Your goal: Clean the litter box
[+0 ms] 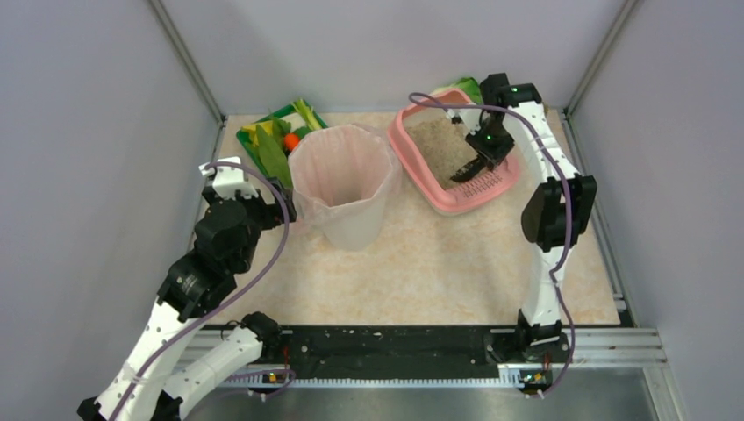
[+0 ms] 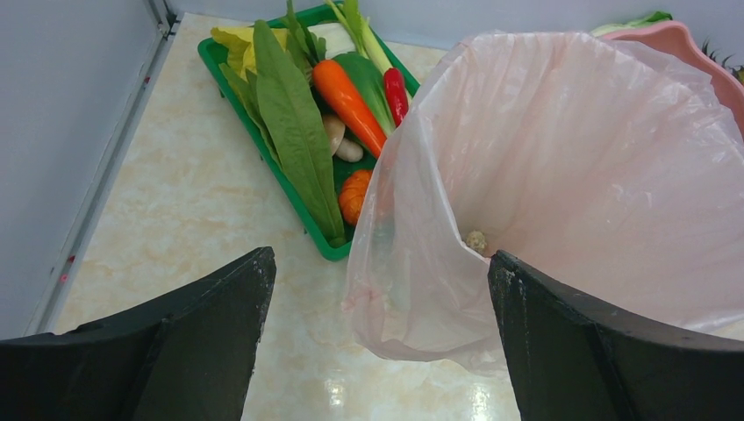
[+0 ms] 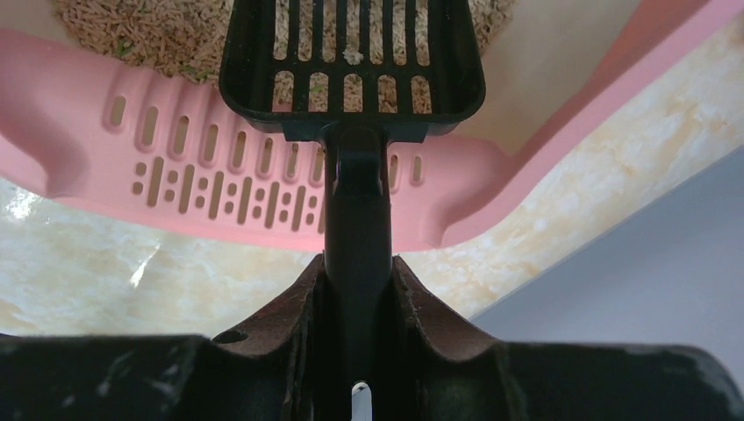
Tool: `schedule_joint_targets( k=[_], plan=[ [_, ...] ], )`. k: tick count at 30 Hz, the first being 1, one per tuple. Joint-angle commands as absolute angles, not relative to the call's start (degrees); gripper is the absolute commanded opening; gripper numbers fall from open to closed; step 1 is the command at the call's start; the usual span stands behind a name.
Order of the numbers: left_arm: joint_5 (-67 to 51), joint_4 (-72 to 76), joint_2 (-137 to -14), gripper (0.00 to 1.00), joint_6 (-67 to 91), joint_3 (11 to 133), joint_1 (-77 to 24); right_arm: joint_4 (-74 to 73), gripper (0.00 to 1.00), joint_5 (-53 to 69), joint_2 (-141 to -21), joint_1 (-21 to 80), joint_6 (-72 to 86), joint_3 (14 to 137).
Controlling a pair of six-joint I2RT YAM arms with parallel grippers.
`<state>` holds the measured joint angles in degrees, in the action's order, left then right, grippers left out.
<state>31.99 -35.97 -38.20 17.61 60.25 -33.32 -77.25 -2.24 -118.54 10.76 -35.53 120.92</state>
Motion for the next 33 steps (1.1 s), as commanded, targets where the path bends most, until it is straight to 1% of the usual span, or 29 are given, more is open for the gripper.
schedule_joint_targets(
  k=[1, 5, 8, 12, 19, 21, 28, 33],
  plan=[
    [32.14, -33.36, -39.07, 0.96, 17.09, 62.57, -33.33, -77.36, 0.0, -0.95, -122.58, 12.41, -38.53, 125.11],
    [32.38, -33.31, -39.39, 0.96, 17.35, 62.75, -33.39, -74.51, 0.0, -0.56, -124.84, 13.26, -39.13, 126.08],
    [32.6, -33.31, -39.41, 0.96, 18.03, 62.58, -33.38, -69.93, 0.0, -0.32, -124.7, 13.5, -38.81, 123.58],
    [32.79, -32.67, -39.44, 0.96, 19.25, 61.75, -33.31, -61.32, 0.0, 0.57, -122.75, 13.5, -37.38, 116.42],
    [33.2, -31.0, -39.89, 0.95, 20.3, 60.56, -33.37, -45.99, 0.0, 4.51, -117.89, 14.16, -35.29, 100.01],
    [33.37, -30.65, -40.3, 0.96, 20.38, 60.47, -33.38, -42.21, 0.0, 5.14, -117.39, 14.2, -34.49, 97.65],
    [33.56, -30.28, -40.83, 0.95, 20.89, 60.55, -33.32, -32.78, 0.0, 7.51, -117.52, 14.56, -32.31, 95.27],
    [34.0, -30.58, -40.62, 0.95, 21.41, 60.47, -33.31, -27.94, 0.0, 10.34, -118.35, 15.82, -33.8, 94.63]
  ],
)
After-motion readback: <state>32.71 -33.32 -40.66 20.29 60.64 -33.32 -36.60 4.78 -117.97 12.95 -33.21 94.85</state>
